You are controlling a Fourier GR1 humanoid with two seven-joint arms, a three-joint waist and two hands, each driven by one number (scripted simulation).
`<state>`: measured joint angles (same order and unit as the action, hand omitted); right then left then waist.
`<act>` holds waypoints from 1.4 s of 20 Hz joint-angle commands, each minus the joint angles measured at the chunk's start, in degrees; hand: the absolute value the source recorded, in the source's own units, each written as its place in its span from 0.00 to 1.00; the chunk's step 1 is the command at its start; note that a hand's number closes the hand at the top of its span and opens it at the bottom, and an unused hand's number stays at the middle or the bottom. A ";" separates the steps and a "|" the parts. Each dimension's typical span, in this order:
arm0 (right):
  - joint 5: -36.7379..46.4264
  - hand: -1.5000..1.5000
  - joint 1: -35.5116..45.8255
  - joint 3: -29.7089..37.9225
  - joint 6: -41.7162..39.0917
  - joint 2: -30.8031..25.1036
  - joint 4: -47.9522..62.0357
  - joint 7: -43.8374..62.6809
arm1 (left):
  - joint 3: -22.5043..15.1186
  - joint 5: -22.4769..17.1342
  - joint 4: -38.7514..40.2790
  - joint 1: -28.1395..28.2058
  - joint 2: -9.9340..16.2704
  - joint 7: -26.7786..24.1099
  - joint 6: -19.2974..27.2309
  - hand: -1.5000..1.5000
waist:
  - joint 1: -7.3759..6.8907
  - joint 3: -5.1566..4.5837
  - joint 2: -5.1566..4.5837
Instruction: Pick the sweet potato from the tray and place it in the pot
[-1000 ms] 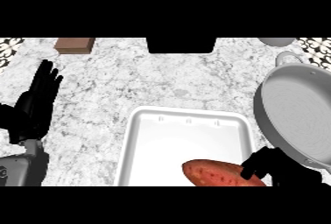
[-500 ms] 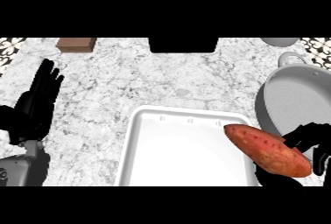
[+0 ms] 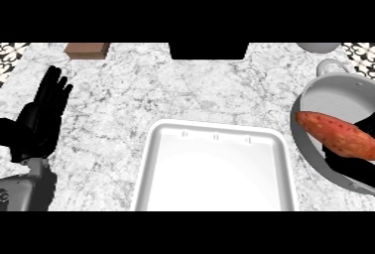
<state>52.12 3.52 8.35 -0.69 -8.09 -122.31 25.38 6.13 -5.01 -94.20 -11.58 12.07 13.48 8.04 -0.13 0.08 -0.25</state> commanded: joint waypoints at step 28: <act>-30.18 0.00 22.34 25.75 4.64 -9.93 65.09 -40.24 | 0.67 0.53 -1.07 0.97 0.05 0.72 -1.62 0.50 | -0.51 0.03 0.11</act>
<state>28.77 23.41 29.85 4.38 -18.23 -60.84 -9.94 7.22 -5.01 -94.29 -11.54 12.24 14.07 6.38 -0.48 0.10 -0.17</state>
